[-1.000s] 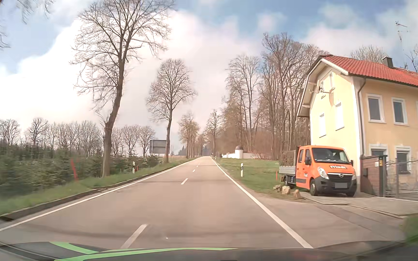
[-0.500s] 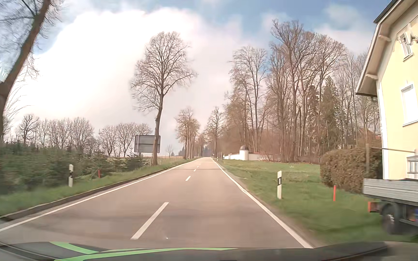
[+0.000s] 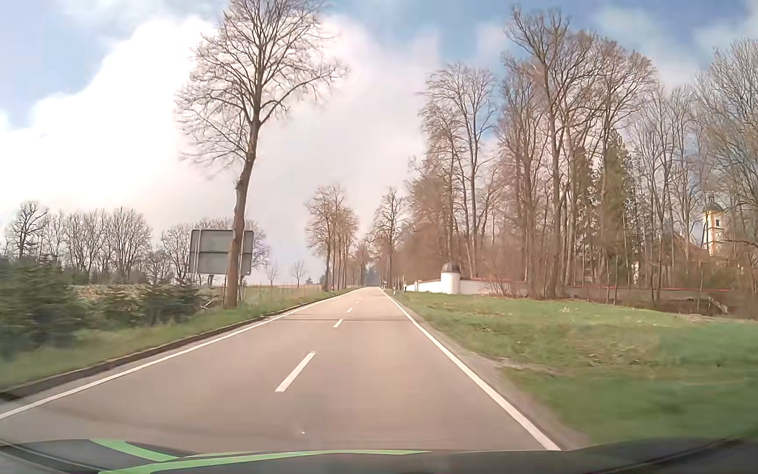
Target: Follow the waypoints while adhering to traffic rules and regulations
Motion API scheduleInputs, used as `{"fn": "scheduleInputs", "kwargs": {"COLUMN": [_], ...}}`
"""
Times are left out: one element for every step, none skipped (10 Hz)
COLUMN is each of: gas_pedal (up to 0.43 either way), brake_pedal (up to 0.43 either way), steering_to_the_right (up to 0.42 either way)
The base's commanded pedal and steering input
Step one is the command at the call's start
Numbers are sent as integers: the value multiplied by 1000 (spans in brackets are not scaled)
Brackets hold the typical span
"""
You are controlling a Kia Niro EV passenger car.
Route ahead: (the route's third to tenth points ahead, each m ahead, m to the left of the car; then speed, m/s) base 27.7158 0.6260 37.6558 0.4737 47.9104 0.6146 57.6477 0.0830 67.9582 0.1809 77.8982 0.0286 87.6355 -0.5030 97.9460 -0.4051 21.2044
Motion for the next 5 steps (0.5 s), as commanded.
{"fn": "scheduleInputs", "kwargs": {"gas_pedal": [531, 531, 531, 531, 531], "brake_pedal": [0, 0, 0, 0, 0], "steering_to_the_right": [1, 1, 1, 1, 0]}}
